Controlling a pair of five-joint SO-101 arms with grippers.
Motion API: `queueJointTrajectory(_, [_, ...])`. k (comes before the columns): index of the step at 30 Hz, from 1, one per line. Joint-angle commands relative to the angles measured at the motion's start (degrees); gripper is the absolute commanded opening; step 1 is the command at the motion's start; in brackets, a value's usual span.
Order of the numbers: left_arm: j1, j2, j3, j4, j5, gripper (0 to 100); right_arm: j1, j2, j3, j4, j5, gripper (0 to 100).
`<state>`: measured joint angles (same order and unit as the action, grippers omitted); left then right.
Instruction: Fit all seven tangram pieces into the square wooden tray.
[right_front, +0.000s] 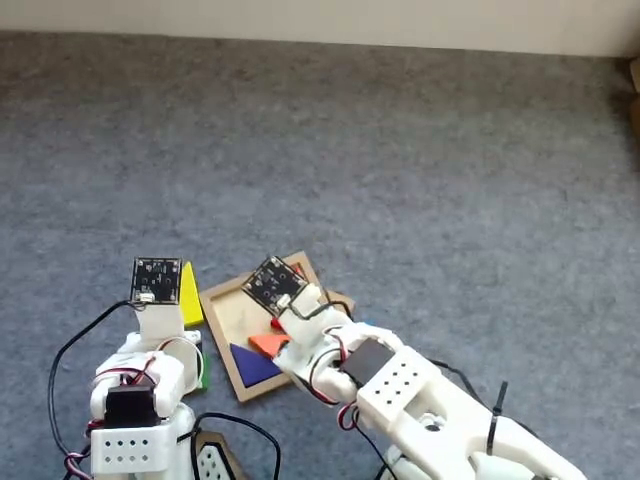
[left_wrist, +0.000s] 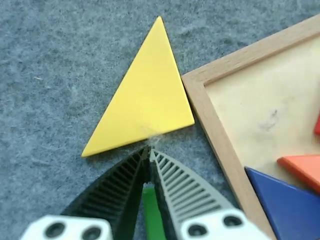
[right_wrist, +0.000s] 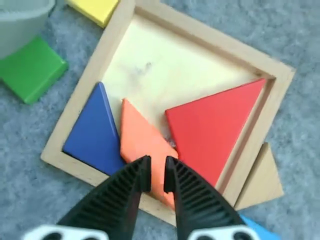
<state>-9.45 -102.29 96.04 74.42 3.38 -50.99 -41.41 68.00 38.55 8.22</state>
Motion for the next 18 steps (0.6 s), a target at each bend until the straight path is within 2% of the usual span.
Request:
queueJointTrajectory(1, [-0.7, -0.4, 1.2, 0.4, -0.5, 1, 0.3, -0.5, -4.5, 2.5, -0.2, 5.1])
queueJointTrajectory(18, [-0.7, -0.4, 1.2, 0.4, -0.5, 1, 0.0, 2.6, -1.5, -1.9, -0.2, 5.5])
